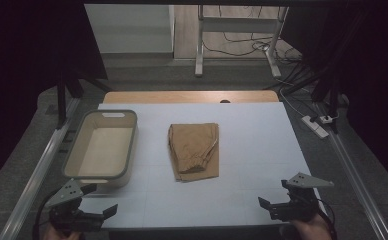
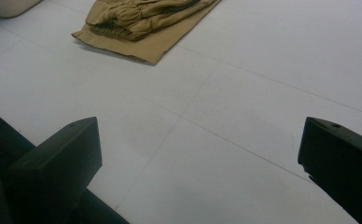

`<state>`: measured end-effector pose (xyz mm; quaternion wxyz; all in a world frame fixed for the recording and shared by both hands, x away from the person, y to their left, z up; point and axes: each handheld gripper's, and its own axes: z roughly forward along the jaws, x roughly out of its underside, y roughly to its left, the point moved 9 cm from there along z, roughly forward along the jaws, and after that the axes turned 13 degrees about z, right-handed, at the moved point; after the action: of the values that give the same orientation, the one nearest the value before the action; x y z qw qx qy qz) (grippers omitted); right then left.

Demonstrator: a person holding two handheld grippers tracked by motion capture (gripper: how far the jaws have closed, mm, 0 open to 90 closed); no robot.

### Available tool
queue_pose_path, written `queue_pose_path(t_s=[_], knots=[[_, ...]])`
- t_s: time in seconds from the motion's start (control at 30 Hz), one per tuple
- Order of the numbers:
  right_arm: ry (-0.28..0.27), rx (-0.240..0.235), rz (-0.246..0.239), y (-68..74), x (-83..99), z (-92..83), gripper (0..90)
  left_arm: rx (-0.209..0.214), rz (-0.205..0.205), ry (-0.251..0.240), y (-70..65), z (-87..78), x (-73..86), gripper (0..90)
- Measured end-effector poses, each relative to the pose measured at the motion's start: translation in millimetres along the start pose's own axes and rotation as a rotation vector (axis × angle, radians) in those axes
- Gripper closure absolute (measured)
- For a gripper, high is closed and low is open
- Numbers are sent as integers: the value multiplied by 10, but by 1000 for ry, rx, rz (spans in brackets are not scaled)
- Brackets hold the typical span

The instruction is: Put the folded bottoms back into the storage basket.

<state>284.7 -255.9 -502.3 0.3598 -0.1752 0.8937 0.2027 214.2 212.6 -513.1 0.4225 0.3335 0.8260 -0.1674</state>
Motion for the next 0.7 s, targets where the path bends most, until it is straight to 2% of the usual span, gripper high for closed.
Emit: queue_pose_path(t_s=[0.1, 0.23, 0.37, 0.6, 0.7], knots=[[4, 2, -2, 1, 3, 4, 0, 31, 8, -9, -22, 24, -33, 0], [7, 6, -8, 4, 5, 10, 0, 56, 54, 2, -70, 81, -81, 0], [13, 7, -13, 8, 10, 14, 0, 66, 84, -7, -95, 131, -129, 0], [16, 6, -20, 12, 13, 16, 0, 76, 111, -31, -114, 219, -208, 0], [16, 8, -23, 15, 13, 17, 0, 85, 130, -21, -116, 266, -232, 0]])
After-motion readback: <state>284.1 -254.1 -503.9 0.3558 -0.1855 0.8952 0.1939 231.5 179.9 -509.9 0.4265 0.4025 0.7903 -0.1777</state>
